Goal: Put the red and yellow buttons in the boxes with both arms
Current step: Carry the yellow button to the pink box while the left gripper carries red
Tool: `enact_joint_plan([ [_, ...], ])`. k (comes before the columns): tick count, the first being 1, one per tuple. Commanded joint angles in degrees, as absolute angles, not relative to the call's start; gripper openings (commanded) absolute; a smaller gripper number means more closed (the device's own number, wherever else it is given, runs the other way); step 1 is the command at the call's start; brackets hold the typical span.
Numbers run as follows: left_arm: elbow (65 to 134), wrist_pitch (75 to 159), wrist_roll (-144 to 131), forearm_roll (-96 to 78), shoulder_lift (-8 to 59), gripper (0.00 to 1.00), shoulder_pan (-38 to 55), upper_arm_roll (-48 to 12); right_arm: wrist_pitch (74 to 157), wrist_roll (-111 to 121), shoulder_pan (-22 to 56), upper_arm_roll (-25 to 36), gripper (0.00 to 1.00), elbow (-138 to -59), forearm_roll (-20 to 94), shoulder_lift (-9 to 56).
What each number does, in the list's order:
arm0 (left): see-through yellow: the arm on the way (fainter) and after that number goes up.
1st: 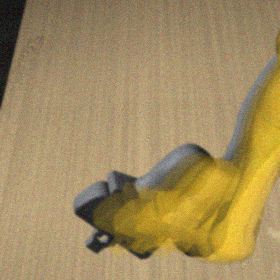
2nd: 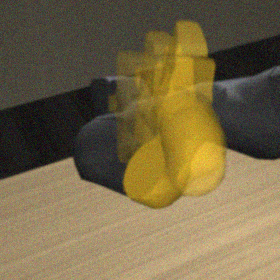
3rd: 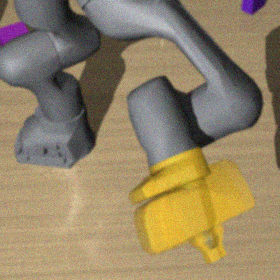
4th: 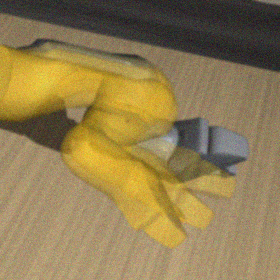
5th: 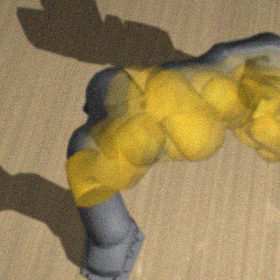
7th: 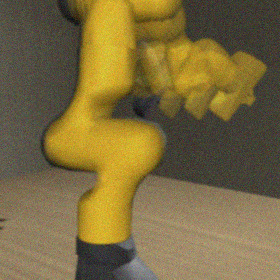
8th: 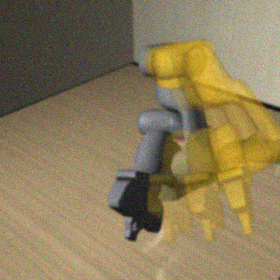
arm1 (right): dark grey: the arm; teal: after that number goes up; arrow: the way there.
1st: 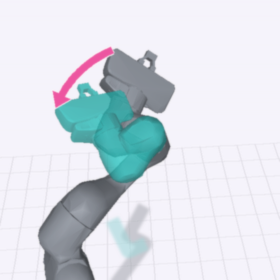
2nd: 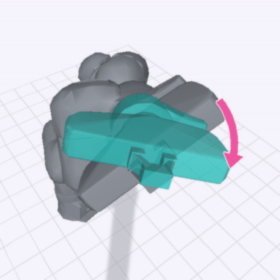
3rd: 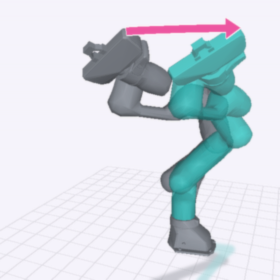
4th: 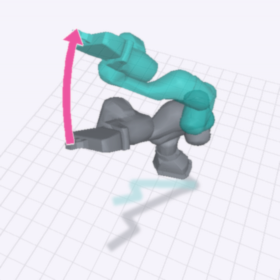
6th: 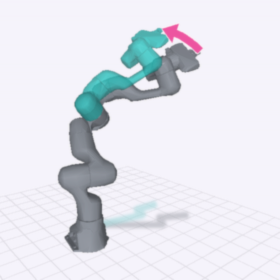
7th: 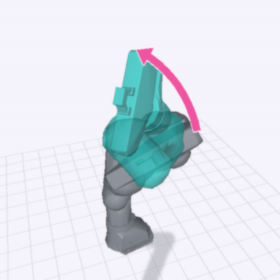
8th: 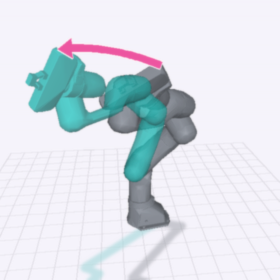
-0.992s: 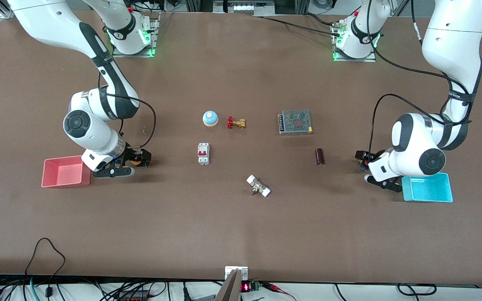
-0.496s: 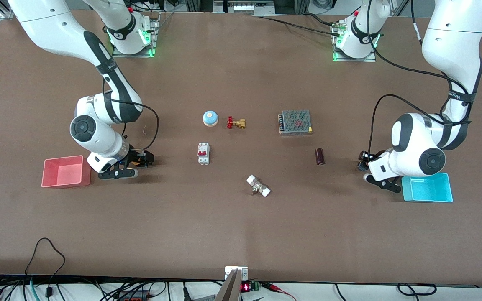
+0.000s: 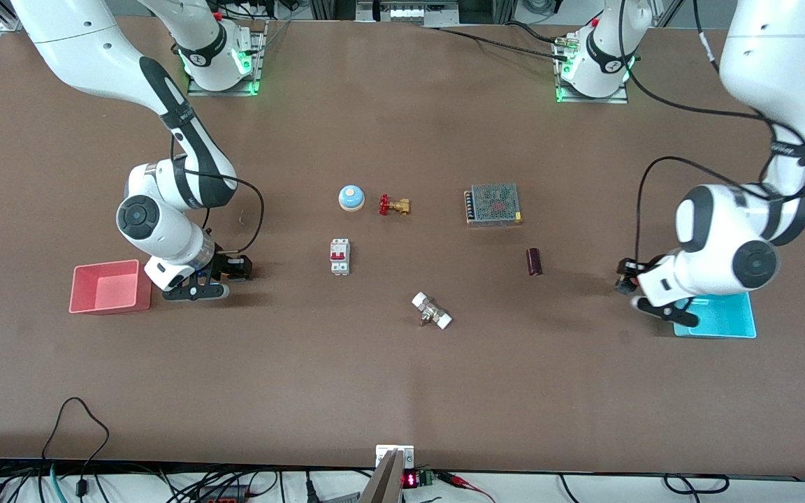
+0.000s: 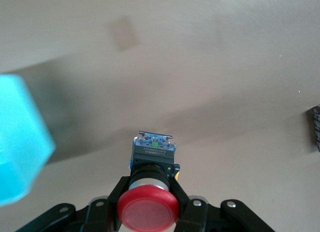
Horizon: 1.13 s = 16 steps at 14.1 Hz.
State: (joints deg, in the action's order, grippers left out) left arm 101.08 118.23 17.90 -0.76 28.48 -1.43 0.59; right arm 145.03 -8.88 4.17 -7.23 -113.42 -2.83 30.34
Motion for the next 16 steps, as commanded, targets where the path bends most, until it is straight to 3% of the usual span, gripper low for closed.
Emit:
enact_joint_plan([
  [1, 102.39, 113.21, 17.49, 0.09, 21.54, 0.23, -1.93, 3.42, 145.81, -9.23, 3.6, -7.56, 0.22, -113.55, -3.87, 30.5],
  [6, 96.79, 107.42, 13.98, 0.62, 23.28, 0.21, -7.63, 4.75, 145.72, -8.97, 3.25, -7.56, 0.05, -113.47, -3.87, 30.15],
  [9, 89.4, 102.31, 12.83, 0.53, 27.24, 0.2, -9.93, 4.75, 142.84, -1.18, -0.95, -7.56, 0.03, -112.76, -3.61, 25.51],
  [12, 82.64, 102.39, 12.92, 0.35, 33.12, 0.19, -10.55, 4.75, 133.01, 9.71, -6.83, -7.47, 0.03, -108.82, -2.9, 20.75],
  [16, 75.51, 104.58, 13.09, 0.18, 39.71, 0.19, -10.63, 4.75, 126.04, 21.69, -12.91, -6.86, 0.03, -101.7, -1.06, 21.18],
])
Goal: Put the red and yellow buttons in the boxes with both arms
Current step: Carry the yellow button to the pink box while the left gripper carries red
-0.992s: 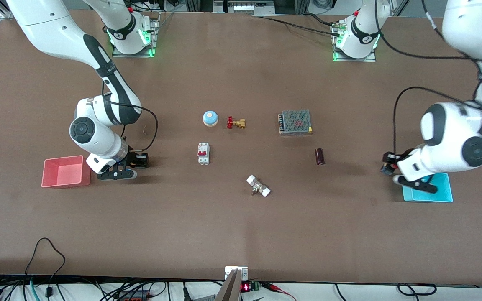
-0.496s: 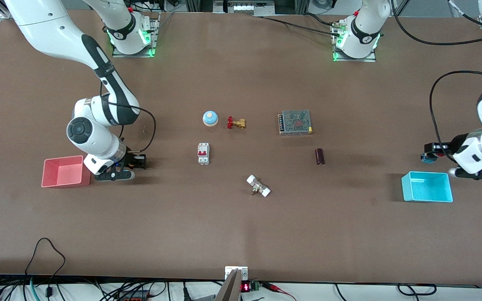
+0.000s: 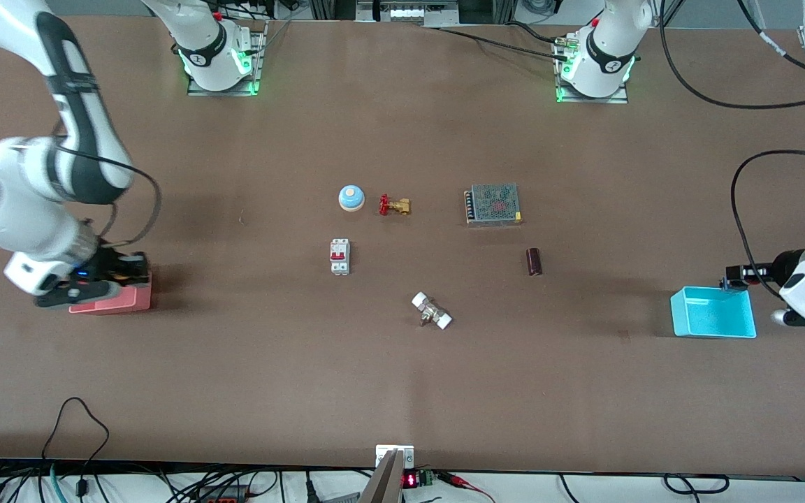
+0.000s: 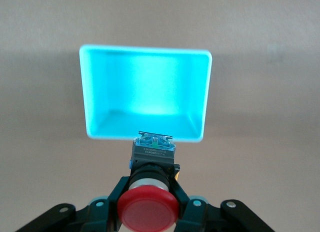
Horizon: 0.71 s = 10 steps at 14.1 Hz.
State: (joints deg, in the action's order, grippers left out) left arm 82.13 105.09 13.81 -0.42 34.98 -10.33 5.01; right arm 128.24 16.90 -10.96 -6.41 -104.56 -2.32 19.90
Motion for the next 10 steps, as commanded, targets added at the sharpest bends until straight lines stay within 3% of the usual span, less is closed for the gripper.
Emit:
enact_joint_plan([
  [1, 74.98, 105.37, 13.1, 0.09, 40.42, 0.19, -10.63, 4.66, 126.12, 23.54, -13.44, -6.42, 0.03, -101.6, -1.14, 21.53],
  [6, 74.79, 108.89, 13.53, -0.35, 43.06, 0.19, -11.51, 4.66, 133.22, 24.79, -16.17, -4.48, 0.03, -101.78, -0.53, 28.38],
  [10, 74.79, 109.42, 13.62, -1.22, 45.08, 0.19, -12.3, 4.48, 134.38, 24.96, -16.52, -4.48, 0.04, -101.6, -0.79, 31.63],
])
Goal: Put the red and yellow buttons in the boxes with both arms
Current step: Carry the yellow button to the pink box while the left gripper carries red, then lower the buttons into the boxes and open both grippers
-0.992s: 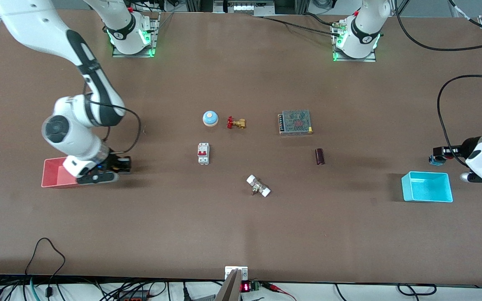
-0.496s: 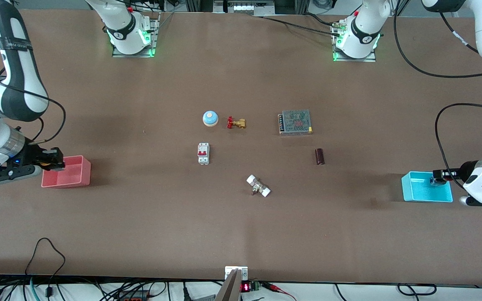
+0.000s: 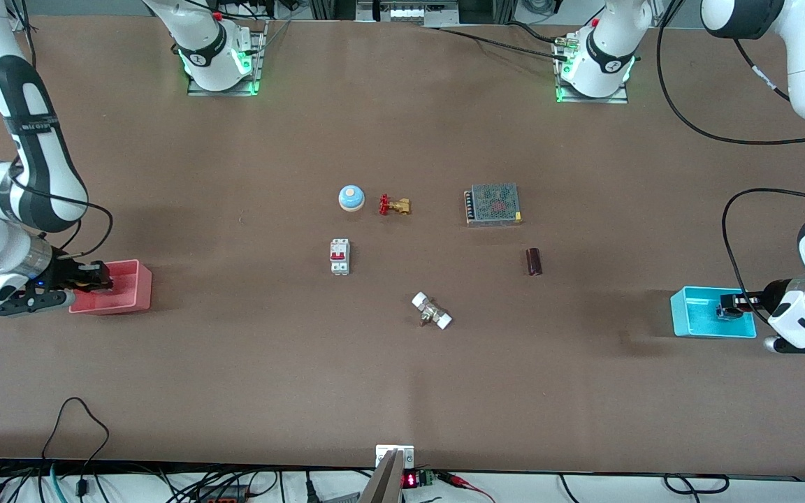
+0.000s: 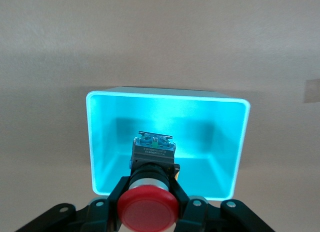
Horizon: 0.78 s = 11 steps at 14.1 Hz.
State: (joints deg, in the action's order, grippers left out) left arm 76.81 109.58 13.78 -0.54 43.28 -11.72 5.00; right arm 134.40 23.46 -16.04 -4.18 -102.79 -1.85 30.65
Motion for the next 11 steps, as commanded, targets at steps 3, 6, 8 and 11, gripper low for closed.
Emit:
enact_joint_plan([
  [3, 74.71, 109.6, 13.62, -3.43, 46.23, 0.19, -12.3, 4.57, 138.85, 25.05, -16.79, -4.48, 0.06, -101.69, -1.31, 33.74],
  [6, 74.27, 110.82, 13.8, -3.52, 47.54, 0.19, -12.22, 4.57, 139.48, 25.14, -16.79, -4.48, 0.07, -101.69, -1.41, 34.45],
  [8, 73.92, 111.97, 14.06, -3.52, 48.25, 0.2, -12.3, 4.48, 139.48, 25.14, -16.87, -4.48, 0.13, -101.69, -1.41, 34.54],
  [11, 73.74, 112.41, 14.24, -5.09, 49.13, 0.21, -12.3, 4.48, 139.48, 25.14, -16.88, -4.48, 0.35, -101.69, -1.41, 34.72],
])
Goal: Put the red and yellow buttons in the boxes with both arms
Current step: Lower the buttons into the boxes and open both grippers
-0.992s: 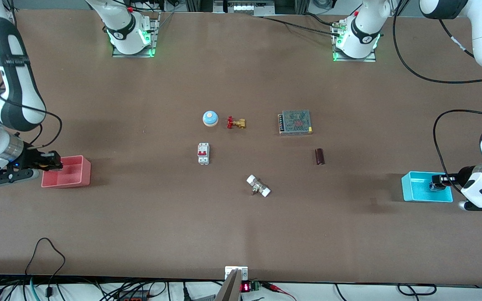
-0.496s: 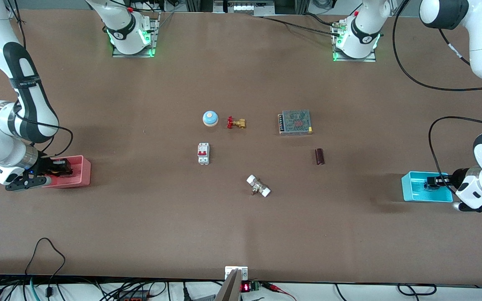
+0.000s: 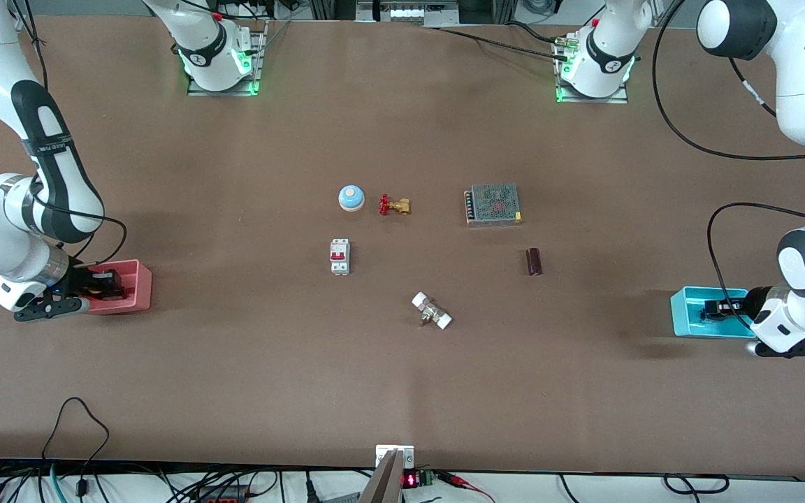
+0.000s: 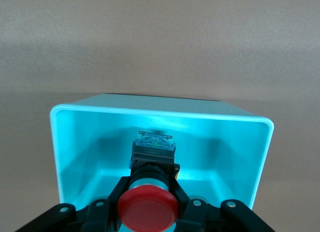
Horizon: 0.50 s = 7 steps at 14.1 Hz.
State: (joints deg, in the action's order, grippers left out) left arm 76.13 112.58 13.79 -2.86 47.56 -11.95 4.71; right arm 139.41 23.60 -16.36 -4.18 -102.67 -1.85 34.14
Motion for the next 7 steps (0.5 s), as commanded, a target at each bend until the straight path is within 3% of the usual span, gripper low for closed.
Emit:
enact_joint_plan([
  [1, 73.74, 112.41, 14.33, -5.36, 49.3, 0.22, -12.22, 4.57, 139.48, 25.14, -16.88, -4.57, 0.55, -101.69, -1.41, 35.06],
  [2, 73.74, 112.41, 14.41, -5.45, 49.65, 0.24, -12.3, 4.57, 139.48, 25.14, -16.88, -4.57, 0.56, -101.69, -1.32, 35.33],
  [4, 73.91, 112.67, 14.59, -5.45, 50.27, 0.4, -12.3, 4.57, 139.48, 25.14, -16.79, -4.57, 0.57, -101.69, -1.32, 35.42],
  [6, 74.09, 113.38, 14.41, -5.54, 50.19, 0.71, -12.48, 4.31, 139.48, 25.14, -16.87, -4.57, 0.58, -101.69, -1.32, 35.51],
  [7, 74.18, 113.29, 14.41, -5.54, 49.75, 0.93, -12.48, 4.13, 139.48, 25.05, -16.79, -4.57, 0.59, -101.69, -1.32, 35.42],
])
